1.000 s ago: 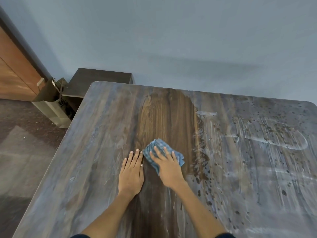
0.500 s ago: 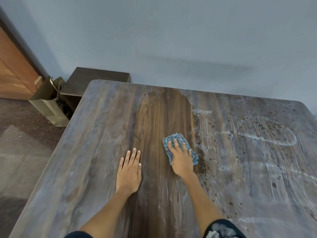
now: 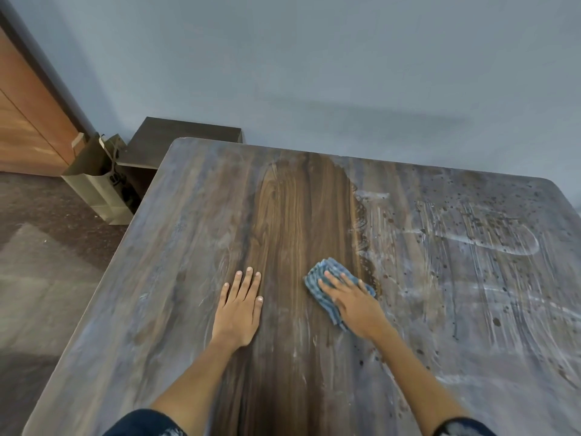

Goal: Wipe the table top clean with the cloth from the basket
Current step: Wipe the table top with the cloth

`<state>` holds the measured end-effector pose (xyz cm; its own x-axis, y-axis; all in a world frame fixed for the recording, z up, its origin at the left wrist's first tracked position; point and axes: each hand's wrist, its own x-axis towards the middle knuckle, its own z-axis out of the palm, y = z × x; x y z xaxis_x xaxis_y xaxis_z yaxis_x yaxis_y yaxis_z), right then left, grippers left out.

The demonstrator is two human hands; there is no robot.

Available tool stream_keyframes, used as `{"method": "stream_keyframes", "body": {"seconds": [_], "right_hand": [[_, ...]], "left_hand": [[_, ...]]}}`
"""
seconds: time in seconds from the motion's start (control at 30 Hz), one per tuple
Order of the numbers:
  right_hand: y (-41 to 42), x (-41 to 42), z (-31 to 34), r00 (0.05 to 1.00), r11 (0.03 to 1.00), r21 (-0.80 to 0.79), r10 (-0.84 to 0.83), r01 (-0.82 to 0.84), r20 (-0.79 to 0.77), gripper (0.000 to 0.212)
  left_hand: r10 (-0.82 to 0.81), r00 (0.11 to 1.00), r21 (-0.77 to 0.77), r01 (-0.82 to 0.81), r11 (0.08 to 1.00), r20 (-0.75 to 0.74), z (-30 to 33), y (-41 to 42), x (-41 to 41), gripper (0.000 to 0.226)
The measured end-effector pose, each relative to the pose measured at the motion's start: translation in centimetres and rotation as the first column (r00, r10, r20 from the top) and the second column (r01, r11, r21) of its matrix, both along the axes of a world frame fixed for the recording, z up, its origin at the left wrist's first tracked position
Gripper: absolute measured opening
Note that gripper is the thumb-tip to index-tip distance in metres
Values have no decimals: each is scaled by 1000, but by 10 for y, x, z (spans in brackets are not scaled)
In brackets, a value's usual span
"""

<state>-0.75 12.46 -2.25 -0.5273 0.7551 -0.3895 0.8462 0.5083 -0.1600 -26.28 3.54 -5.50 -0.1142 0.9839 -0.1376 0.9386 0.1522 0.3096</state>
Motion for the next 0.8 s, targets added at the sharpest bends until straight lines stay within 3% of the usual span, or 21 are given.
{"method": "stream_keyframes", "body": {"seconds": [0.17, 0.3, 0.43, 0.6, 0.8], "right_hand": [[-9, -53, 7, 984, 985, 33, -167, 169, -65, 53], [-62, -83, 3, 988, 999, 3, -33, 34, -153, 52], [-102, -48, -11, 987, 999, -26, 16, -20, -163, 53], [-72, -3, -6, 982, 993, -1, -120, 121, -143, 46], [-46, -39, 2, 964, 975, -17, -220, 220, -150, 46]], "left_hand": [[-34, 999, -80, 31, 996, -36, 7, -3, -3, 54], [-43, 998, -122, 37, 992, -53, 11, -6, 0, 55], [-43, 999, -108, 39, 993, -32, 8, -17, -3, 53], [-28, 999, -112, 23, 993, -46, 6, -30, 1, 53], [18, 1000, -123, -20, 992, -21, 8, -35, 10, 54]]}}
